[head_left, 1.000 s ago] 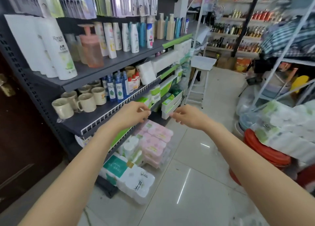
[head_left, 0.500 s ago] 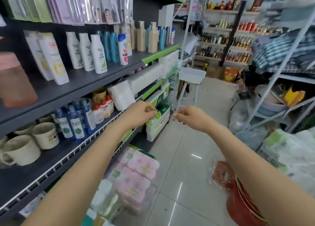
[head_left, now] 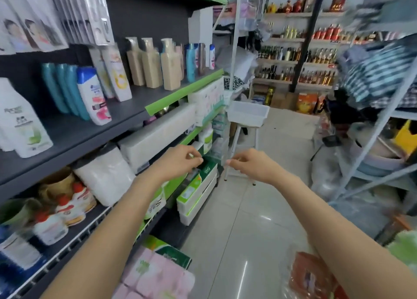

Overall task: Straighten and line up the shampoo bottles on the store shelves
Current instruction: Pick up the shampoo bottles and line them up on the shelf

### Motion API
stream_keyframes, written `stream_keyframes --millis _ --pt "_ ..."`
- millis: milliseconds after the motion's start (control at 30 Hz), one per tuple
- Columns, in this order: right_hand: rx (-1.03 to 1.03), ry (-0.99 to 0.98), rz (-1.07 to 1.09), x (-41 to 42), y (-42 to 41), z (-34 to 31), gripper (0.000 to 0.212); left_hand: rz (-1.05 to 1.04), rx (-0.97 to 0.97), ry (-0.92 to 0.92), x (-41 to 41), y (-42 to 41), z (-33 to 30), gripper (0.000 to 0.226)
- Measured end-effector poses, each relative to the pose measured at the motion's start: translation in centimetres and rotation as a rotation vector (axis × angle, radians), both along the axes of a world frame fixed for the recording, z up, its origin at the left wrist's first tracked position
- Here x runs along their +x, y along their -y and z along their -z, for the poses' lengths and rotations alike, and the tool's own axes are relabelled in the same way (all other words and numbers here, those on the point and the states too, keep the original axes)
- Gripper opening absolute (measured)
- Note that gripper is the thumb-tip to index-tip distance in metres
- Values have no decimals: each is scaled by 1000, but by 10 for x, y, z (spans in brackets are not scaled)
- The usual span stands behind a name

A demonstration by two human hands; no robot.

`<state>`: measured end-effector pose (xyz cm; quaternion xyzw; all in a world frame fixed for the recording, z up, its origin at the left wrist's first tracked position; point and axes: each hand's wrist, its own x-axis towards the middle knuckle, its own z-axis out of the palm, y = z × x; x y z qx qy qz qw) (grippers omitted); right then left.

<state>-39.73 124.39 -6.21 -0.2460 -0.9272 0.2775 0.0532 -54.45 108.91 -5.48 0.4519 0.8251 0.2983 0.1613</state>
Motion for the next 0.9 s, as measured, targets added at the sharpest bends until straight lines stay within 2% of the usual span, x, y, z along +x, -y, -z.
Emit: stream_keyframes --millis 133,367,633,900 --pt "18 35 -10 -22 -95 -8 39 -19 4 -4 -22 -90 -7 11" --pt "19 26 -18 -73 -228 -13 37 -30 20 -71 -75 -227 -7 23" --pt "32 6 -6 -178 -366 -17 33 -31 79 -62 -173 -373 -9 22" --pt "46 -22 0 -284 -488 -33 36 1 55 -56 -278 -495 -20 20"
